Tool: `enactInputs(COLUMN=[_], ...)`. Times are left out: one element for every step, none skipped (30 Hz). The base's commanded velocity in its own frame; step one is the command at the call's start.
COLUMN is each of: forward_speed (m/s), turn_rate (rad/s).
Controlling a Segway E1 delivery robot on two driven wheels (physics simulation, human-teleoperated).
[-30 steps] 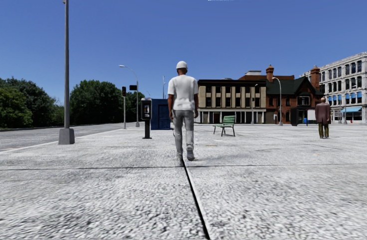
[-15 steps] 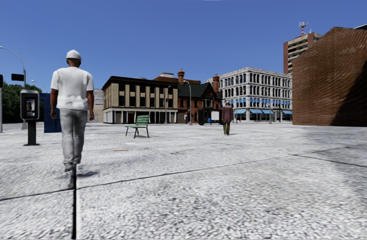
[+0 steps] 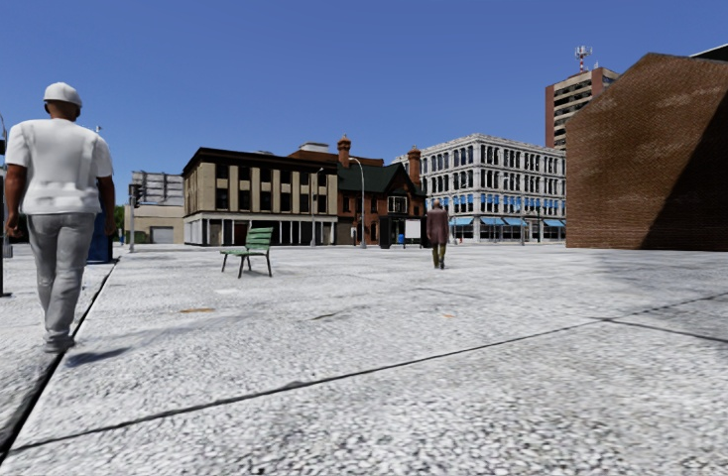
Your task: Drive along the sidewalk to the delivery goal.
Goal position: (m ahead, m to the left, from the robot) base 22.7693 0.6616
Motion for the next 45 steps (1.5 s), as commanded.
enactInputs(forward_speed=[1.48, 1.48, 1.48, 1.48, 1.48, 1.48, 1.48, 1.48, 1.48, 1.48, 1.48, 1.48, 1.48, 1.48, 1.48, 1.48, 1.48, 1.48, 1.48, 1.48, 1.48, 1.48, 1.48, 1.48, 1.48, 1.48, 1.48, 1.48, 1.48, 1.48, 1.48, 1.48, 1.48, 1.47, 1.47, 1.47, 1.47, 1.47, 1.47, 1.47, 1.47, 1.47, 1.47, 1.47, 1.47], turn_rate=[0.00, 0.00, 0.00, 0.00, 0.00, 0.00, 0.00, 0.00, 0.00, 0.00, 0.00, 0.00, 0.00, 0.00, 0.00, 0.00, 0.00, 0.00, 0.00, -0.11, -0.54, -0.98, -0.98, -0.60, -0.08, -0.02, 0.00, 0.00, 0.00, 0.00, 0.00, -0.04, -0.89, -1.20, -1.15, 0.00, 0.00, 0.00, 0.00, 0.00, 0.00, 0.00, 0.00, 0.00, 0.00])
